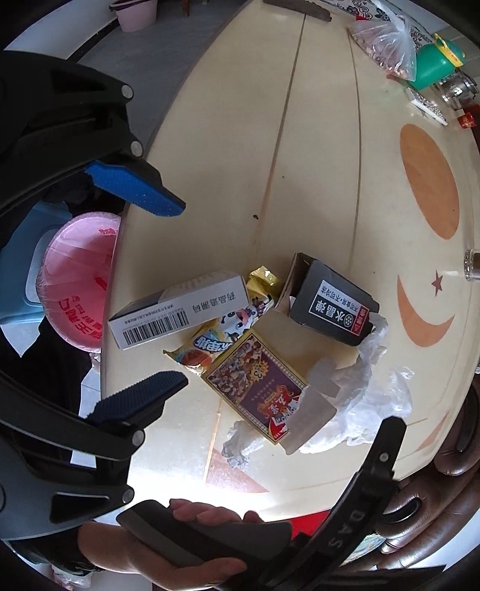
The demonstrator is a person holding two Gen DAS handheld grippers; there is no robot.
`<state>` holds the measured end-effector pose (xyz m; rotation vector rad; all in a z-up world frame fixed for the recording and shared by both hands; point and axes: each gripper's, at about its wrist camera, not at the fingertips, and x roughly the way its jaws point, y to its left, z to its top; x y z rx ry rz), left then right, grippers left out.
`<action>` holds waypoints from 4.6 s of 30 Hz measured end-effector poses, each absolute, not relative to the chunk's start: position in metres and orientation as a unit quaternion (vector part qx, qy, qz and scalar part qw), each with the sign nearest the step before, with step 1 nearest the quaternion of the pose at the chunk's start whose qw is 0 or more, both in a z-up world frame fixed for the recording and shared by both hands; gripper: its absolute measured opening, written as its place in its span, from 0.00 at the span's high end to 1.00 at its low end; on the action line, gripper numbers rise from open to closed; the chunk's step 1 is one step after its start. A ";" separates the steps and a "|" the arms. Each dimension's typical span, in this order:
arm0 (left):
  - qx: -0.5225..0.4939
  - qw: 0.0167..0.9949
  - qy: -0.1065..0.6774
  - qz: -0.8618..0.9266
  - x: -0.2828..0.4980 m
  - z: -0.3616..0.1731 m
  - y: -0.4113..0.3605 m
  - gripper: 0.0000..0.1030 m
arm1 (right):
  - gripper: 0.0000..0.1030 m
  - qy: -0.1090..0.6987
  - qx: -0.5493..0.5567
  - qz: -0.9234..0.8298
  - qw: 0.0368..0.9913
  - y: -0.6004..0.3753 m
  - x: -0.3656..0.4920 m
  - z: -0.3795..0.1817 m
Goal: Collect trash
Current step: 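Move the right tool toward the white plastic bag on the table, then close the right tool on the white plastic bag while the left tool grasps the white medicine box, then lift the bag and medicine box and carry both over the pink bin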
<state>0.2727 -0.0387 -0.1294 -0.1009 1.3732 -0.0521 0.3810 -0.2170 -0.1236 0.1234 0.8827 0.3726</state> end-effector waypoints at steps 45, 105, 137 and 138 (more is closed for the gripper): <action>-0.107 0.738 0.666 -0.034 0.276 -0.172 -0.030 0.46 | 0.68 0.476 0.197 0.188 0.836 -0.244 0.423 -0.172; -0.056 0.841 0.529 -0.099 0.187 -0.059 -0.016 0.80 | 0.80 0.363 0.139 0.145 0.910 -0.239 0.269 -0.017; 0.030 0.851 0.503 -0.151 0.075 -0.077 -0.006 0.80 | 0.80 0.391 0.088 0.205 0.893 -0.168 0.055 -0.055; 0.032 0.847 0.507 -0.155 0.074 -0.083 -0.007 0.80 | 0.80 0.394 0.088 0.204 0.892 -0.167 0.051 -0.060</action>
